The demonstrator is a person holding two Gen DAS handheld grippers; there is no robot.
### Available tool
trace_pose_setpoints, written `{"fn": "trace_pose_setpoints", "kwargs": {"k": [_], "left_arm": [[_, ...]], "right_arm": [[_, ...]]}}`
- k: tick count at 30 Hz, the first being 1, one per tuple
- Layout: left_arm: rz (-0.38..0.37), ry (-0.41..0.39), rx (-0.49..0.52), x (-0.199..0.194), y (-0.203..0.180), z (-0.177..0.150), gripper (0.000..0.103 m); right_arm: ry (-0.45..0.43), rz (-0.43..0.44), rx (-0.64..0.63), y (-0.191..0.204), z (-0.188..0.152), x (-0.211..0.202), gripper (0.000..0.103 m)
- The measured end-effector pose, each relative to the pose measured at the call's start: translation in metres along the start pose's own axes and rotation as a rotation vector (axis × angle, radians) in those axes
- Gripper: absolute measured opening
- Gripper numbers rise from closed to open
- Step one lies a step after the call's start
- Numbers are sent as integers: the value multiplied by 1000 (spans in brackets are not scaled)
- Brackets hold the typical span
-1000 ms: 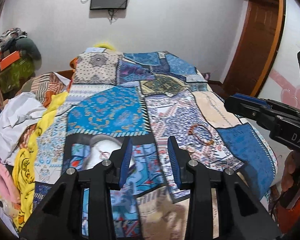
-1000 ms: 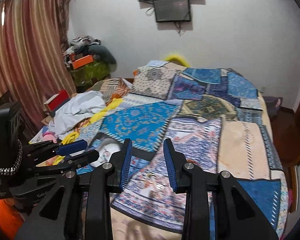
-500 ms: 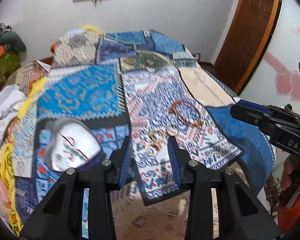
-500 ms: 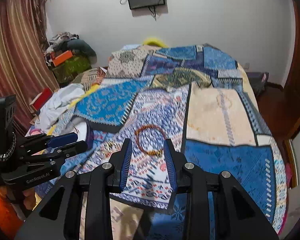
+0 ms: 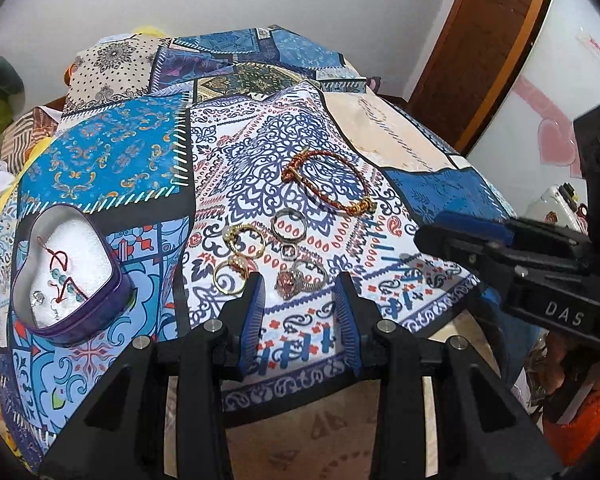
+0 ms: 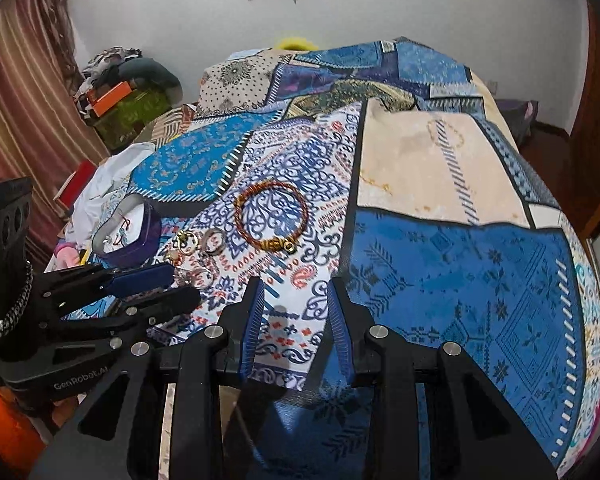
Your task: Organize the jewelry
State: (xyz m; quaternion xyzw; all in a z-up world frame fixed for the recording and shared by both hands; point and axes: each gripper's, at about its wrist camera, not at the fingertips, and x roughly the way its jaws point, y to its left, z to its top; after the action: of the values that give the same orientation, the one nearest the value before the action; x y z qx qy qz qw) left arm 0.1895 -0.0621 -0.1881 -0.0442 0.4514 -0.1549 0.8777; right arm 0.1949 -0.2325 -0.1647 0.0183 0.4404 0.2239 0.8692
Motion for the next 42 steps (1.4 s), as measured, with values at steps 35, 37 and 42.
{"fn": "trace_pose_setpoints", "kwargs": {"k": [35, 37, 42], "left_arm": [[35, -131, -114, -49, 61, -7, 27], [38, -135, -114, -51, 63, -8, 27], [34, -139, -120, -51, 66, -10, 27]], "right_arm": [[89, 31, -164, 70, 14, 49, 30], [88, 23, -179, 73, 15, 52, 30], [88, -12, -235, 81, 15, 59, 29]]}}
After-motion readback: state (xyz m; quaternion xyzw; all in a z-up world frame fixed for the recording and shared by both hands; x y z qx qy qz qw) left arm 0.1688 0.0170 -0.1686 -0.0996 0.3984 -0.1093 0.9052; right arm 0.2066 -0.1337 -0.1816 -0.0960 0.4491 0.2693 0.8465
